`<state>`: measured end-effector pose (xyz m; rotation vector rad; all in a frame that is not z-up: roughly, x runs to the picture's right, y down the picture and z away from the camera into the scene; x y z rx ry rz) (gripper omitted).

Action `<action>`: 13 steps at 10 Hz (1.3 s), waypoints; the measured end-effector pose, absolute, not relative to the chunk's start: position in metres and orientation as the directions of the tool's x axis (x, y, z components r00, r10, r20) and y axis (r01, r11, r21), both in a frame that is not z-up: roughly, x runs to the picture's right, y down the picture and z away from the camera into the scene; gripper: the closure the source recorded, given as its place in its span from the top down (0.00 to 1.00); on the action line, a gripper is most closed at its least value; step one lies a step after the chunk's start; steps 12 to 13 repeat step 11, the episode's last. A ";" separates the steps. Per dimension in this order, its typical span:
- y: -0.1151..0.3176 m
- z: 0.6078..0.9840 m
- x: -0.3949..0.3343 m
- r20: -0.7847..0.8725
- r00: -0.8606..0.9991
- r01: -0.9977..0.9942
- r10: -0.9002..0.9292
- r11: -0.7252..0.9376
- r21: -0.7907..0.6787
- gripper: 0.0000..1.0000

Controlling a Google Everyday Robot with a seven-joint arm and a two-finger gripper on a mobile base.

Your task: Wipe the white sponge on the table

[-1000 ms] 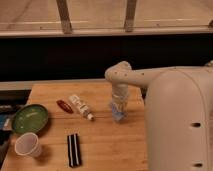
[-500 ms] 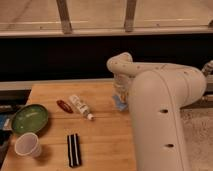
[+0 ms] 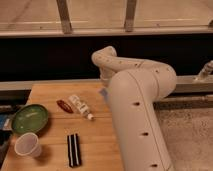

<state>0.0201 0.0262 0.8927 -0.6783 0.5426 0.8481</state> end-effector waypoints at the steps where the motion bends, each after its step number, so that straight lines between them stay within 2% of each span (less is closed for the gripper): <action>1: 0.025 0.892 0.001 -0.654 0.592 -0.788 0.470 0.507 -0.349 0.00; 6: 0.070 0.846 -0.082 -0.569 0.741 -0.640 0.358 0.634 -0.434 0.00; 9: 0.099 0.831 -0.071 -0.607 0.680 -0.705 0.411 0.595 -0.387 0.00; 13: 0.103 0.829 -0.058 -0.622 0.651 -0.733 0.435 0.574 -0.366 0.00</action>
